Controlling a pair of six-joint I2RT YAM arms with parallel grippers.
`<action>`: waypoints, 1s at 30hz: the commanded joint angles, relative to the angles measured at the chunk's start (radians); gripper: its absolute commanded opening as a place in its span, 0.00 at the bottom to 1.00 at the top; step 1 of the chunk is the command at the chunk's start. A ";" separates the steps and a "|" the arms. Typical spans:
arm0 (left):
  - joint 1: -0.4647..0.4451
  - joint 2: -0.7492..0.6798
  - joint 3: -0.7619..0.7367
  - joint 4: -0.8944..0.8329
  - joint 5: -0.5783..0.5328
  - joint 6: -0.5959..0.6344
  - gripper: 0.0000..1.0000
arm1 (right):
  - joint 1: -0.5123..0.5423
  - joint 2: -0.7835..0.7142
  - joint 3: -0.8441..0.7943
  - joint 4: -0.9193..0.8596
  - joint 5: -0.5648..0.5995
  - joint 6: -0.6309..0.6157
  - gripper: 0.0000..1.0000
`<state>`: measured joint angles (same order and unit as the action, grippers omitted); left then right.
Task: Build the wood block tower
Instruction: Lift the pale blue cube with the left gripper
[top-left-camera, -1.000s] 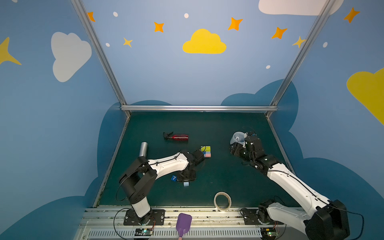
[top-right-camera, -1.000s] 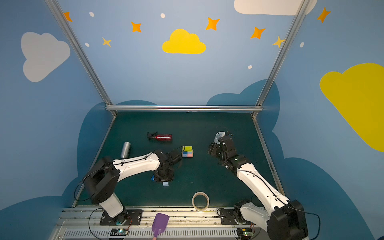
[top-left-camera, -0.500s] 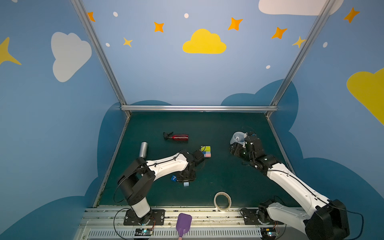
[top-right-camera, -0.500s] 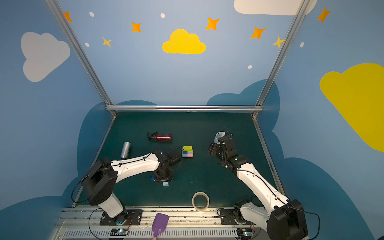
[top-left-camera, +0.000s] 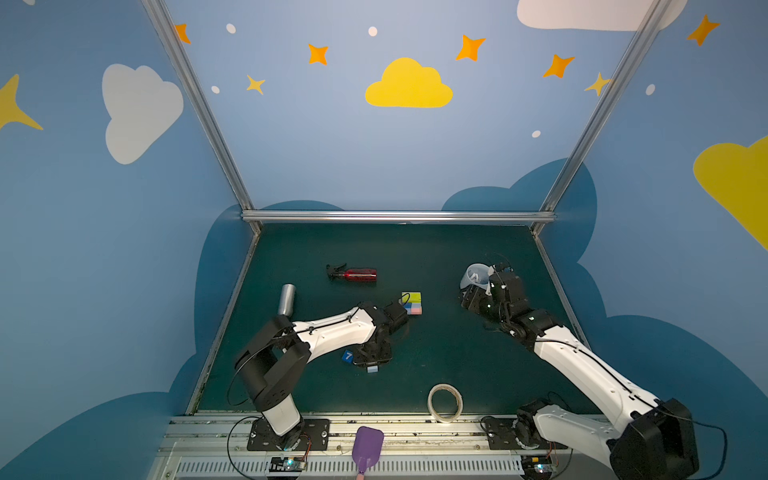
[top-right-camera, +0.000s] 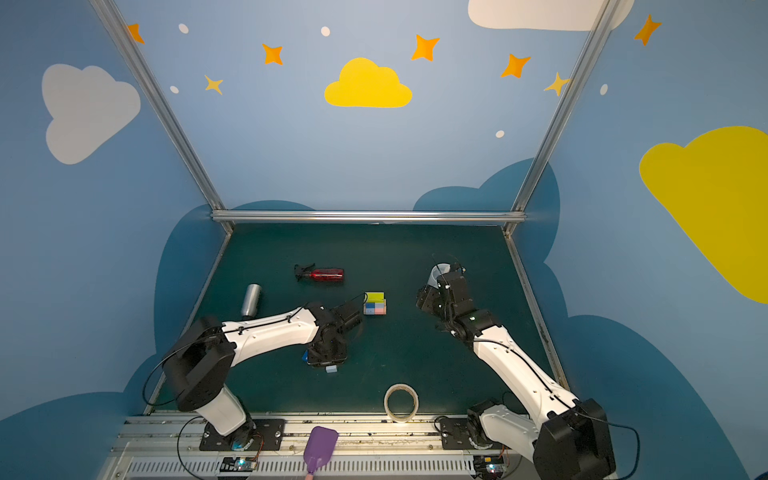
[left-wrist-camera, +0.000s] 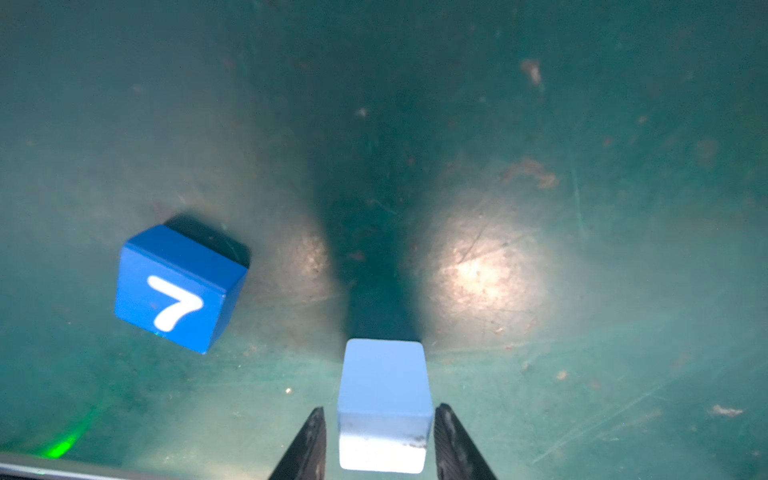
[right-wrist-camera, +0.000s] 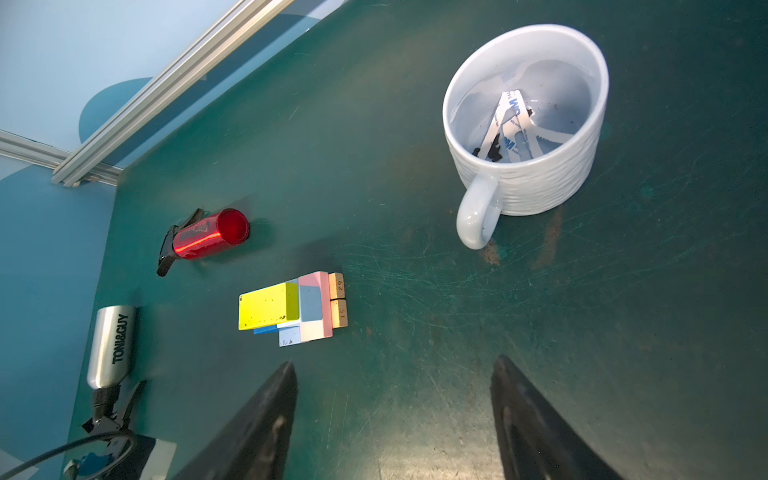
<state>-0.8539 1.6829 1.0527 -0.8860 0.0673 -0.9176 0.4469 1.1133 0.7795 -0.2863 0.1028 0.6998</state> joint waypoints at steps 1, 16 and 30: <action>-0.004 -0.009 -0.012 -0.002 0.003 -0.015 0.41 | -0.003 0.008 -0.011 0.020 -0.008 0.004 0.72; -0.010 -0.012 -0.025 0.003 0.008 -0.024 0.37 | -0.004 0.016 -0.012 0.021 -0.014 0.006 0.72; -0.012 -0.015 -0.028 0.009 0.004 -0.026 0.34 | -0.005 0.020 -0.012 0.024 -0.017 0.007 0.72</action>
<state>-0.8608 1.6829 1.0279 -0.8639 0.0811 -0.9371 0.4465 1.1267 0.7795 -0.2729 0.0875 0.7006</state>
